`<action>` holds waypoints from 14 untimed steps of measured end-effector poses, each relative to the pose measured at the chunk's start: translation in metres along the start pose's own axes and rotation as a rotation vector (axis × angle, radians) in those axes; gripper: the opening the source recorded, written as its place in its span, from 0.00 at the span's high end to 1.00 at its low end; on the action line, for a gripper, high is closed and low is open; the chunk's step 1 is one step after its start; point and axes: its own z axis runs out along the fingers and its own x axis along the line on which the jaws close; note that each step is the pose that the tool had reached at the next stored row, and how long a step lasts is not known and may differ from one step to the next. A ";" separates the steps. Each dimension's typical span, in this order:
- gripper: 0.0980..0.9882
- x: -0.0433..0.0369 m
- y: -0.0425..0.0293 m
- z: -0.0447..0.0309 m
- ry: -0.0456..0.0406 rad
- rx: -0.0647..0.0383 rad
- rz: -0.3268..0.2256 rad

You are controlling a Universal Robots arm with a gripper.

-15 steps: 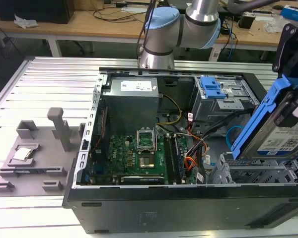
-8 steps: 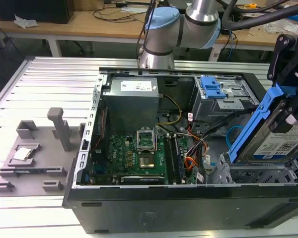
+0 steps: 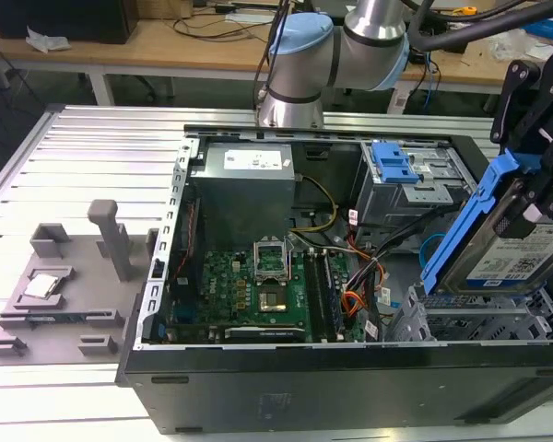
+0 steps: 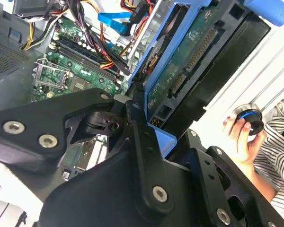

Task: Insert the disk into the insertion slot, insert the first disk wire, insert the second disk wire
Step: 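Insert the disk into the insertion slot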

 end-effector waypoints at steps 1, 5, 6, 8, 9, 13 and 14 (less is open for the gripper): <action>0.70 -0.0001 -0.0005 0.0018 0.0000 0.000 0.000; 0.70 -0.0006 -0.0029 0.0095 0.0000 -0.001 0.000; 0.70 -0.0008 -0.0036 0.0108 0.0000 -0.001 0.000; 0.70 -0.0012 -0.0042 0.0139 -0.0001 -0.001 0.000; 0.70 -0.0015 -0.0049 0.0151 0.0000 -0.001 0.000; 0.70 -0.0019 -0.0060 0.0222 -0.0002 -0.002 0.000; 0.70 -0.0019 -0.0061 0.0239 -0.0001 -0.002 0.000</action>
